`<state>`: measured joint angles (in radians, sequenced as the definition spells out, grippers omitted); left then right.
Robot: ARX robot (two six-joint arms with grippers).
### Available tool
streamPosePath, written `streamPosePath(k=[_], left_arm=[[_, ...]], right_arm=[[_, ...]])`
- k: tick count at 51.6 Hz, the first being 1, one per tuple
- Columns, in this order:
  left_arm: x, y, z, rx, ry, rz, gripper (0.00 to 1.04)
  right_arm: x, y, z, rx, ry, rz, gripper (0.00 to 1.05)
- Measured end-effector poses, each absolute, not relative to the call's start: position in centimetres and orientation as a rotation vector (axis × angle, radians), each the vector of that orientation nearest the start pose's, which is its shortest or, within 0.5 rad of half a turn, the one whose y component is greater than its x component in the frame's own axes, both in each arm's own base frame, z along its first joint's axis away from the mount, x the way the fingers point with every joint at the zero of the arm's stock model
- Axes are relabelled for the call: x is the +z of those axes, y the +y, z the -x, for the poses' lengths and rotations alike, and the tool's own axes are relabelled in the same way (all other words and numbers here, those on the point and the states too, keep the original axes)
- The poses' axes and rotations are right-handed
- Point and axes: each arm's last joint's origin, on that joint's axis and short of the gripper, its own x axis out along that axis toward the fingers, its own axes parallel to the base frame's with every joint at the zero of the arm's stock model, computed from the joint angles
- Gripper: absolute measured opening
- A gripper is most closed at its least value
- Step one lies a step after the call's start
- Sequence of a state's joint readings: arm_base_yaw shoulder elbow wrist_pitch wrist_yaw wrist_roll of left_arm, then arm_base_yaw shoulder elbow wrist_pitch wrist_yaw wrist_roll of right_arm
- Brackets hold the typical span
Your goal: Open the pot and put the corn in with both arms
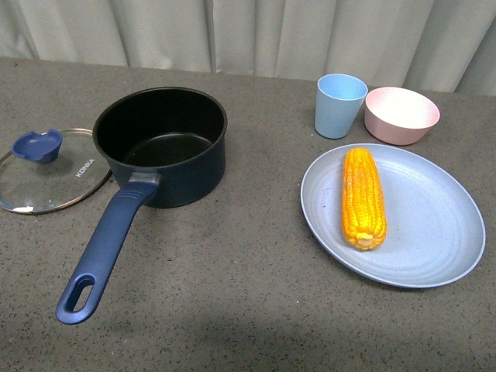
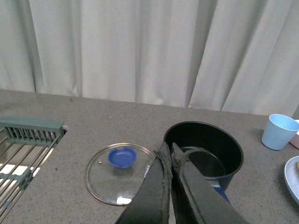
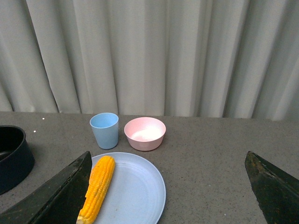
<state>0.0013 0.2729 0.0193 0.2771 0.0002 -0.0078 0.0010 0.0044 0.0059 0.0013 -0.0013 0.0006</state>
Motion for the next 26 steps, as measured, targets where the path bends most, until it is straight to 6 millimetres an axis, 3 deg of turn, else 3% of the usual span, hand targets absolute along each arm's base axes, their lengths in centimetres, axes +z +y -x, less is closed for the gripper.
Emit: streamPosePath(k=[26], left_arm=[[16.9, 0.0, -9.9, 0.002, 0.006, 0.007, 0.04]], right_arm=[[16.5, 0.0, -9.8, 0.002, -0.003, -0.001, 0.96]])
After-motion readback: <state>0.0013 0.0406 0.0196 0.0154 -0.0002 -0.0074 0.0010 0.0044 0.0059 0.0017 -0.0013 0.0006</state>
